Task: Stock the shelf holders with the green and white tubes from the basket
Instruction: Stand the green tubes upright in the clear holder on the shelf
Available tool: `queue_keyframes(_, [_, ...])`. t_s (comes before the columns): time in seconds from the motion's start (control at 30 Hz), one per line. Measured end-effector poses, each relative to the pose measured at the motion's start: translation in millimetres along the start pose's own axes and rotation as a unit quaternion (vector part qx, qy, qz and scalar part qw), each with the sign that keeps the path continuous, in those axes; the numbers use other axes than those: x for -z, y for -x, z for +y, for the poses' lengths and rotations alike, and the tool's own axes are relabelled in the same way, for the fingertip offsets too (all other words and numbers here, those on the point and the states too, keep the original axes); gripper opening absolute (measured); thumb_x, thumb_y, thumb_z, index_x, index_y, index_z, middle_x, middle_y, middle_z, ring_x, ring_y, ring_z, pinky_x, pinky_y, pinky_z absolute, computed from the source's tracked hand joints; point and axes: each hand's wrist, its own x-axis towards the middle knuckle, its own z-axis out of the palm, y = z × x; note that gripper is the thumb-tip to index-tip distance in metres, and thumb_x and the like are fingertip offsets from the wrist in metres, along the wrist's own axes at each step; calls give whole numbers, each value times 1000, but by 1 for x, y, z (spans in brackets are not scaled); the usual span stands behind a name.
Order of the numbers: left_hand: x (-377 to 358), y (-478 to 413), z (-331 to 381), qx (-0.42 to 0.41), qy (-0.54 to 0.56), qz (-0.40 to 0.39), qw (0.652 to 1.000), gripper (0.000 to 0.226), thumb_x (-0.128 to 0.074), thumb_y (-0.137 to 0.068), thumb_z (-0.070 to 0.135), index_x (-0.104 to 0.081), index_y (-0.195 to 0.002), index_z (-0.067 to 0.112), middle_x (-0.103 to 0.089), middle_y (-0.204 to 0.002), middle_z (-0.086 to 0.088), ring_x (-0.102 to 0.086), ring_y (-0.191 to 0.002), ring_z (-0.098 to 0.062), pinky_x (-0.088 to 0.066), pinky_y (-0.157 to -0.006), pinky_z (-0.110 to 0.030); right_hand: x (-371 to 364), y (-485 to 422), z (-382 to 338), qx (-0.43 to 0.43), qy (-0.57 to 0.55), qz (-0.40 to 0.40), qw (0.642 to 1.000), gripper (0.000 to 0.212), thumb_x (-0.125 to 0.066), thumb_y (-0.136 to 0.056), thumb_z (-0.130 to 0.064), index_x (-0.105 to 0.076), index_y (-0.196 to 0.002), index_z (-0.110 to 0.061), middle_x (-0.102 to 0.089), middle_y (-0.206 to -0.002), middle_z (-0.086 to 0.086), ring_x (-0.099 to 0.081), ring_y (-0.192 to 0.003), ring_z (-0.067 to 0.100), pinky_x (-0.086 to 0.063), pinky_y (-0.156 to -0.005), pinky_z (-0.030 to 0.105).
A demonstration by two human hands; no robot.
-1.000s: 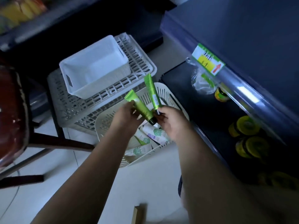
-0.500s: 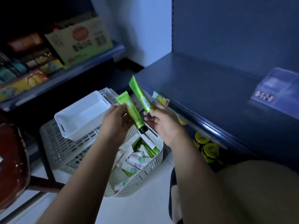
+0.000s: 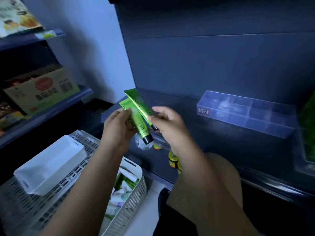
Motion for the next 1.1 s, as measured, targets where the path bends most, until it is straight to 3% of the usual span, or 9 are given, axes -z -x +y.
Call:
queue_keyframes(0.1, [-47, 9, 3, -15, -15, -73, 997, 9, -52, -101, 10, -60, -105, 10, -67, -91, -17, -68, -79, -30, -57, -77, -44, 41, 15, -31, 29, 50, 12, 998, 26, -70, -92, -8, -70, -113, -23, -68, -96, 3, -62, -83, 11, -49, -76, 26])
queue_keyframes(0.3, [-150, 43, 22, -57, -49, -188, 979, 15, -52, -102, 8, -66, -101, 13, -70, -99, -24, -65, -86, -36, -56, -73, -43, 120, 50, -84, 83, 103, 99, 986, 17, -71, -89, -12, -73, -103, -22, -73, -106, 12, -69, -91, 20, -51, -85, 34])
queue_keyframes(0.47, [-216, 73, 27, -56, -48, -268, 961, 17, -55, -102, 8, -68, -94, 16, -74, -90, -14, -68, -80, -30, -59, -67, -39, 176, 84, -120, 128, 119, 171, 969, 17, -68, -94, -9, -72, -111, -10, -75, -94, 0, -68, -82, 5, -50, -71, 15])
queue_keyframes(0.57, [-248, 88, 24, -45, -51, -311, 948, 11, -58, -101, 11, -68, -99, 15, -77, -98, -13, -72, -87, -30, -60, -73, -41, 209, 107, -138, 147, 147, 202, 957, 12, -69, -95, -13, -74, -106, -16, -77, -92, -3, -69, -80, 2, -50, -66, 12])
queue_keyframes(0.63, [-268, 97, 19, -38, -50, -333, 941, 8, -60, -100, 13, -67, -103, 14, -77, -104, -15, -72, -92, -31, -62, -77, -47, 228, 123, -149, 153, 173, 223, 947, 9, -71, -94, -17, -74, -102, -19, -78, -93, -2, -70, -82, 4, -52, -68, 16])
queue_keyframes(0.77, [-308, 118, 11, -33, -54, -373, 926, 5, -62, -99, 14, -66, -99, 17, -75, -107, -19, -69, -93, -32, -52, -94, -64, 265, 149, -166, 157, 219, 263, 926, 15, -73, -93, -22, -75, -106, -16, -77, -99, 7, -72, -99, 26, -59, -89, 46])
queue_keyframes(0.87, [-338, 128, 4, -26, -59, -396, 916, 6, -61, -98, 11, -62, -98, 17, -75, -98, -12, -70, -90, -30, -52, -94, -63, 294, 167, -175, 160, 251, 291, 909, 13, -79, -87, -21, -74, -98, -17, -77, -91, 2, -73, -89, 23, -58, -88, 42])
queue_keyframes(1.0, [-376, 140, 3, -24, -60, -432, 899, 13, -55, -98, 4, -58, -97, 17, -77, -100, -13, -76, -95, -35, -59, -85, -52, 339, 190, -191, 162, 252, 303, 905, 25, -81, -82, -4, -66, -81, -24, -65, -62, -23, -60, -61, -3, -54, -67, 21])
queue_keyframes(1.1, [-405, 145, 8, -23, -48, -463, 885, 24, -54, -97, -1, -47, -84, 18, -77, -101, -19, -76, -93, -36, -61, -82, -48, 364, 198, -206, 190, 236, 333, 893, 30, -81, -75, -7, -70, -101, -16, -71, -84, -3, -67, -76, 20, -60, -77, 42])
